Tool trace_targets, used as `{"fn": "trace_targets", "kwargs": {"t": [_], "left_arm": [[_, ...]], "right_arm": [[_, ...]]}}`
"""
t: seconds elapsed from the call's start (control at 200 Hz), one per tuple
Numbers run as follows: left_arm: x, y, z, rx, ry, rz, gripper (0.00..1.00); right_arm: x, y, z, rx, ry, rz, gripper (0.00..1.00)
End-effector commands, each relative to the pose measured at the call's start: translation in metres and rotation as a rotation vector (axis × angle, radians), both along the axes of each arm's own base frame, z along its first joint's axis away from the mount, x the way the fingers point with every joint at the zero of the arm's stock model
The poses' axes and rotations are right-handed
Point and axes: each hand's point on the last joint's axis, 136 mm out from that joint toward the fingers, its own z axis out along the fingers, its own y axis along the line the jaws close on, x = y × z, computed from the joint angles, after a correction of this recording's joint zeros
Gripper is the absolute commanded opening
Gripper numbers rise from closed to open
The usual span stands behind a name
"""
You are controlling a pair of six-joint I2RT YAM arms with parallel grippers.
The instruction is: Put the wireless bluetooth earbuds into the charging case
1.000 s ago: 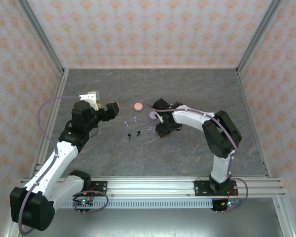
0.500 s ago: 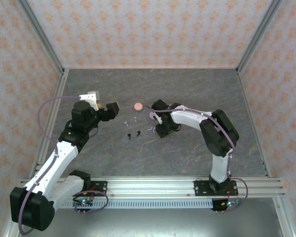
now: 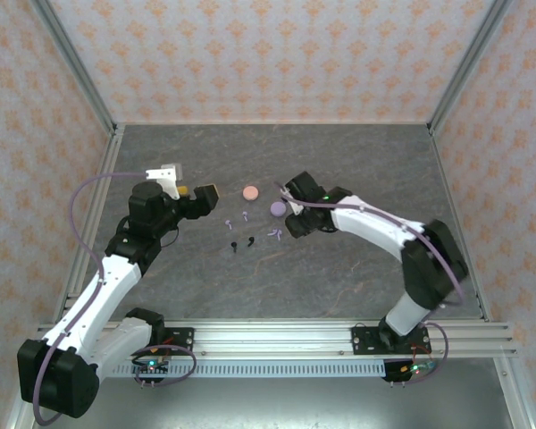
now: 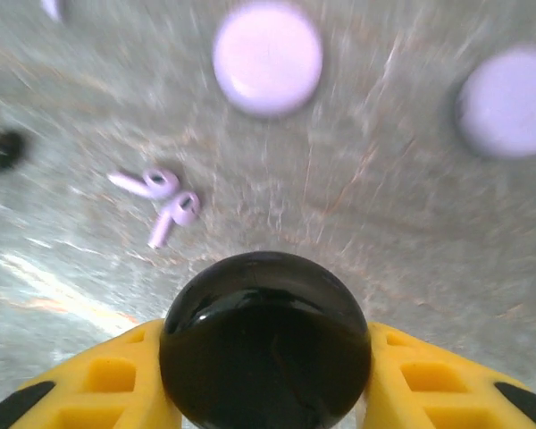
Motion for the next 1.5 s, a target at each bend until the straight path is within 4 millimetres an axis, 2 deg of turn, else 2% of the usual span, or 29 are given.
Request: {"fn": "trace_targets", "kwargs": {"t": [0.0, 0.17, 0.235, 0.28, 0.29, 0.32, 0.445, 0.631, 0.936, 1.181, 1.496], "left_arm": [[-0.001, -0.021, 0.048, -0.069, -0.100, -0.113, 0.91], [-0.012, -0.057, 0.092, -0.165, -0.145, -0.309, 0.89], [-0.016, -0.070, 0.102, -0.178, -0.125, -0.367, 0.89], [-0.019, -0.081, 0.106, -0.178, -0.093, -0.413, 0.88], [-0.020, -0.084, 0.108, -0.182, -0.091, -0.427, 0.87], [-0.022, -0.092, 0.111, -0.192, -0.076, -0.467, 0.87], [-0.033, -0.124, 0.124, -0.218, -0.053, -0.582, 0.86], [-0.041, -0.160, 0.133, -0.262, -0.038, -0.701, 0.85], [-0.035, -0.196, 0.120, -0.288, 0.042, -0.786, 0.75], [-0.031, -0.213, 0.107, -0.299, 0.088, -0.817, 0.65], [-0.026, -0.218, 0.092, -0.311, 0.120, -0.817, 0.51]], "right_arm": [[0.009, 0.006, 0.054, 0.100, -0.191, 0.056, 0.39], [0.009, 0.007, 0.131, 0.206, -0.465, 0.148, 0.39], [0.007, 0.006, 0.159, 0.224, -0.570, 0.181, 0.39], [0.008, 0.007, 0.167, 0.219, -0.614, 0.206, 0.39], [0.006, 0.005, 0.177, 0.231, -0.641, 0.208, 0.39], [0.004, 0.004, 0.188, 0.233, -0.681, 0.227, 0.39], [-0.005, 0.006, 0.213, 0.221, -0.759, 0.319, 0.40], [-0.016, 0.008, 0.219, 0.185, -0.763, 0.419, 0.40], [-0.023, 0.014, 0.217, 0.209, -0.744, 0.465, 0.40], [-0.028, 0.017, 0.219, 0.227, -0.747, 0.487, 0.40], [-0.029, 0.019, 0.214, 0.211, -0.742, 0.500, 0.40]]}}
